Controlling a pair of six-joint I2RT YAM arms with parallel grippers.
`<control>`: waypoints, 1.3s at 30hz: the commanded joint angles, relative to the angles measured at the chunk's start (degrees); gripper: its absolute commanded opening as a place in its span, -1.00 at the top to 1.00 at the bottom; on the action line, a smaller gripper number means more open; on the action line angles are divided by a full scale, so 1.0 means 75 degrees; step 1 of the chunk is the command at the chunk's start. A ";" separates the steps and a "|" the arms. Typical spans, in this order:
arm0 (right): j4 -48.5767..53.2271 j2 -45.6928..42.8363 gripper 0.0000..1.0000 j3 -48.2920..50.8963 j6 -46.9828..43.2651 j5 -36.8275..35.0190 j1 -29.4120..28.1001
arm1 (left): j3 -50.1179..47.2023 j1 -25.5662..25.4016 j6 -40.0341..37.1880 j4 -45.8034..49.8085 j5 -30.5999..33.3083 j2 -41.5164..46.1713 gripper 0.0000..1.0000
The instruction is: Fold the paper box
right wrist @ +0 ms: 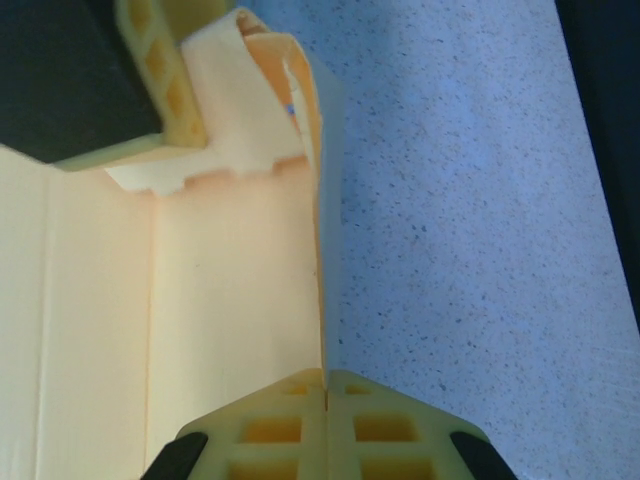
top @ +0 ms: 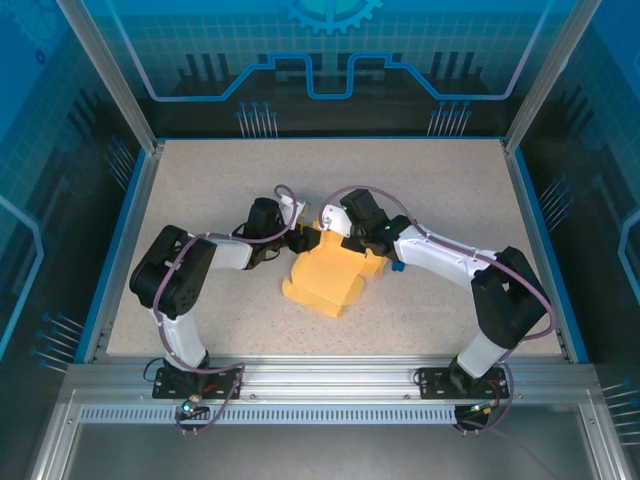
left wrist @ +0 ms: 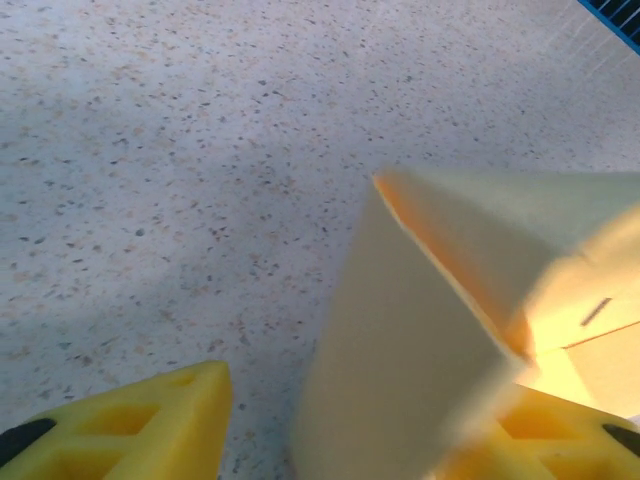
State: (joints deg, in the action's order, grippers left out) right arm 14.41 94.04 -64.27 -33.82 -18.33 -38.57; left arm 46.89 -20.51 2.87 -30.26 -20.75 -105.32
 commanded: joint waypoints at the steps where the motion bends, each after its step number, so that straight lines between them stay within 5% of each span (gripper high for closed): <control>1: 0.0398 0.0151 1.00 -0.0126 0.0033 0.0409 -0.0014 | -0.0088 0.0059 0.0024 -0.0405 0.0362 0.0225 -0.05; 22: 0.0293 -0.0058 1.00 -0.0069 0.0298 0.0899 -0.0129 | 0.0064 -0.0168 0.0027 -0.0137 0.1351 0.0066 -0.05; 28: 0.0316 -0.0058 1.00 -0.0034 0.0314 0.0884 -0.0140 | 0.0029 -0.0160 0.0107 -0.0140 0.1651 0.0119 0.16; 39: 0.0364 -0.0161 1.00 0.0125 0.0408 0.0944 -0.0320 | 0.0074 -0.0365 0.0949 0.0411 0.4209 0.0305 0.27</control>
State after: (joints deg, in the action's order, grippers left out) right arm 13.17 94.21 -64.25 -31.20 -14.04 -39.64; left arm 46.72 -24.40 6.20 -29.82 -1.89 -104.14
